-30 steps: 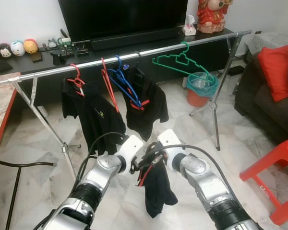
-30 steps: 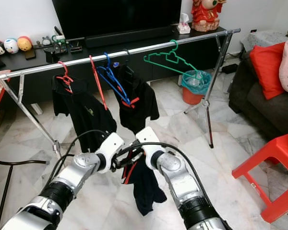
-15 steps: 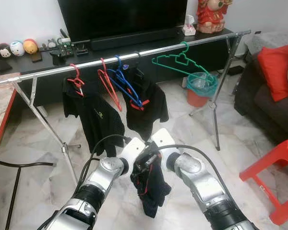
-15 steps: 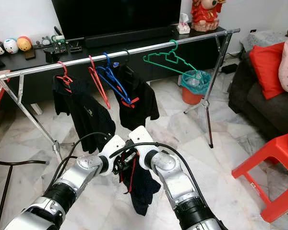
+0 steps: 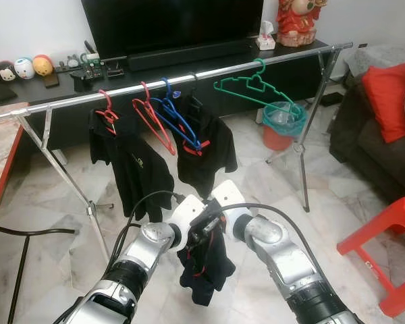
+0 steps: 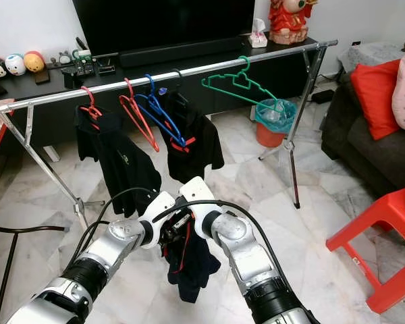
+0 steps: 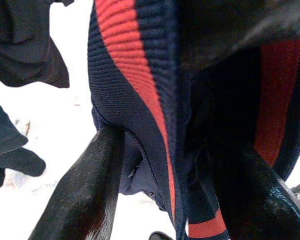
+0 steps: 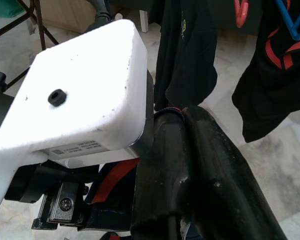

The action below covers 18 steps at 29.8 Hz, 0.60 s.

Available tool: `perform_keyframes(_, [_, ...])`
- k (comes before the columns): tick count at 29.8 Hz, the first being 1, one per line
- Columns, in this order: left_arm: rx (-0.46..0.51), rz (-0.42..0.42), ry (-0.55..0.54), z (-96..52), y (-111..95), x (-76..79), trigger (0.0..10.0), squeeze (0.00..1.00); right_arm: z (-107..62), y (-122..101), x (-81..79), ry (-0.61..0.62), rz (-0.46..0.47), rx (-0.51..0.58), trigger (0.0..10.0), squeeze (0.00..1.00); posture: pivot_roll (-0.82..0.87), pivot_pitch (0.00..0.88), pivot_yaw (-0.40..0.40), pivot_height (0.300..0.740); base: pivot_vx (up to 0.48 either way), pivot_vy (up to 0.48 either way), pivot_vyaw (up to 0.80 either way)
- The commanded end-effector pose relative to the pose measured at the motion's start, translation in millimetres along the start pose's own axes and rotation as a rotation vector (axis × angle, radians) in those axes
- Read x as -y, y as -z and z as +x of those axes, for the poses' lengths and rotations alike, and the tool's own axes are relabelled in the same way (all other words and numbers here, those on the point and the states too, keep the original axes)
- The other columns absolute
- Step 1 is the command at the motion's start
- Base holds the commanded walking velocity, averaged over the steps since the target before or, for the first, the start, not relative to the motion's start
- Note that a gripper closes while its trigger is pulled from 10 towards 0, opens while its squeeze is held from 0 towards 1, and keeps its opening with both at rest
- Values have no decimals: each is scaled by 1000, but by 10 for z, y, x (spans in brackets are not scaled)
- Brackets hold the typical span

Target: Hang hanger

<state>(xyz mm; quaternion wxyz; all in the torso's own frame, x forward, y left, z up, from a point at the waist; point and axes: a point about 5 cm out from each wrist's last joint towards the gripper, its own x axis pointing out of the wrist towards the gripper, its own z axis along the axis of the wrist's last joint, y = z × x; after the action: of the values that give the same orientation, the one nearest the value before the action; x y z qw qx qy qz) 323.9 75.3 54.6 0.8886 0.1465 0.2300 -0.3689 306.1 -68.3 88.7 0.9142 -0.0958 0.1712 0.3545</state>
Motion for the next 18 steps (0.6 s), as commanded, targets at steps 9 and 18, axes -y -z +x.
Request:
perform_keyframes(9, [-70, 29, 43, 15, 83, 53, 0, 0, -11, -152, -14, -4, -15, 62, 10000, 0, -3, 12, 89, 740, 0, 0, 0])
perform_keyframes(18, [-78, 31, 53, 11, 92, 58, 0, 0, -16, -150, -2, 1, -16, 61, 10000, 0, -3, 14, 90, 740, 0, 0, 0])
